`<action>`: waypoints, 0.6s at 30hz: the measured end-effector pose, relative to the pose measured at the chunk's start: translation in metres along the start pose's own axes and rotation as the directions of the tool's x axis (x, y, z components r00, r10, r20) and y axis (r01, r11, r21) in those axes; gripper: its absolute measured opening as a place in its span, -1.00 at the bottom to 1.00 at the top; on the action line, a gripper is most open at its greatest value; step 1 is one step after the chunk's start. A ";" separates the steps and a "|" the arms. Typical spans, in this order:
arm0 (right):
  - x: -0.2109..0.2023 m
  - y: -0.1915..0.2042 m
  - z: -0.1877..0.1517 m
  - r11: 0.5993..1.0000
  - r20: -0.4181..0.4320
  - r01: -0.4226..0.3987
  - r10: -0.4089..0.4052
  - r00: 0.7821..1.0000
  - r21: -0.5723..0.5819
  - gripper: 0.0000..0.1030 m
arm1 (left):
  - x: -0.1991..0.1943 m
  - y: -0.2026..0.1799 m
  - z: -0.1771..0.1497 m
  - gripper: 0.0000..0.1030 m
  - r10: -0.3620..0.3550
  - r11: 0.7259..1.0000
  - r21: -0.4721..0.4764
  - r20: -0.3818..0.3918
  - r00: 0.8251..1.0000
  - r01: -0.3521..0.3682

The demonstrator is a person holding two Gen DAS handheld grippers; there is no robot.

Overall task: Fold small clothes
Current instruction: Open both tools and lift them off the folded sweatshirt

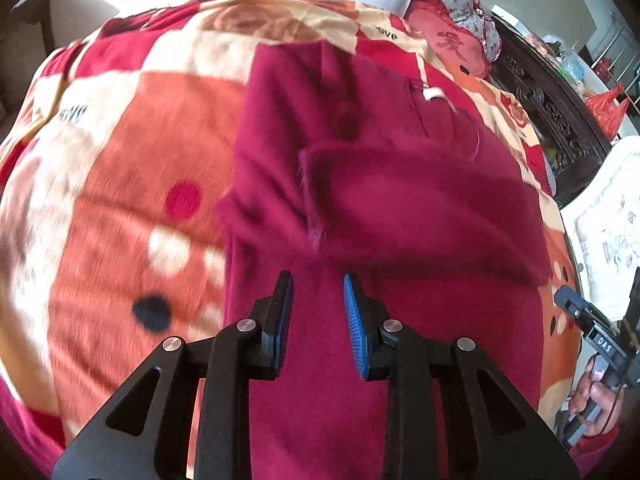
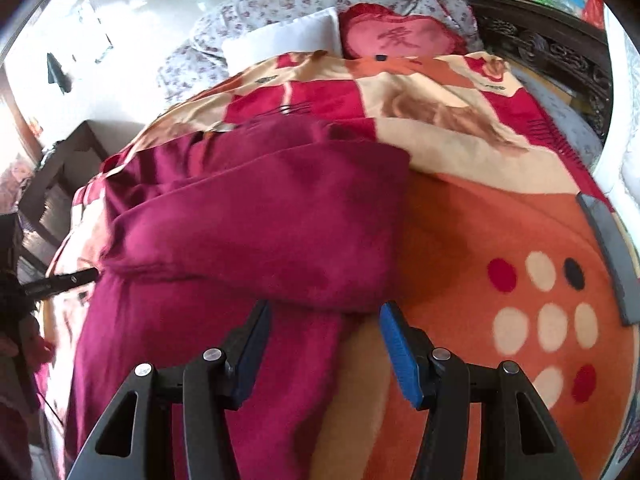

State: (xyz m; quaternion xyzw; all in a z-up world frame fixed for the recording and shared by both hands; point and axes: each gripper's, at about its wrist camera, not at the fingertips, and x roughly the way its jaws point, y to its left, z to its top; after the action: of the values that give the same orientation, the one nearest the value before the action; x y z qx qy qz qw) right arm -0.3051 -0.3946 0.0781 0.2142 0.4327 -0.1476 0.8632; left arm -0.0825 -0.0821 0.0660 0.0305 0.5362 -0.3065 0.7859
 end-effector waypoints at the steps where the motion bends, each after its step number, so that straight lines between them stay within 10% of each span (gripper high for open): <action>1: 0.000 0.004 -0.003 1.000 -0.004 -0.008 0.008 1.000 0.001 0.05 | -0.003 0.002 -0.006 -0.51 0.005 1.000 -0.005 0.001 1.000 -0.005; 18: 0.002 0.032 -0.045 1.000 -0.080 -0.019 0.019 0.997 -0.001 0.06 | -0.028 -0.004 -0.067 -0.51 0.080 0.996 0.041 0.032 0.996 -0.082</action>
State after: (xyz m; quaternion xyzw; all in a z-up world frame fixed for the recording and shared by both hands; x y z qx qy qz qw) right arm -0.3209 -0.3446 0.0600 0.2234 0.4648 -0.1304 0.8468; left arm -0.1462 -0.0477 0.0626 0.0641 0.5160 -0.2860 0.8049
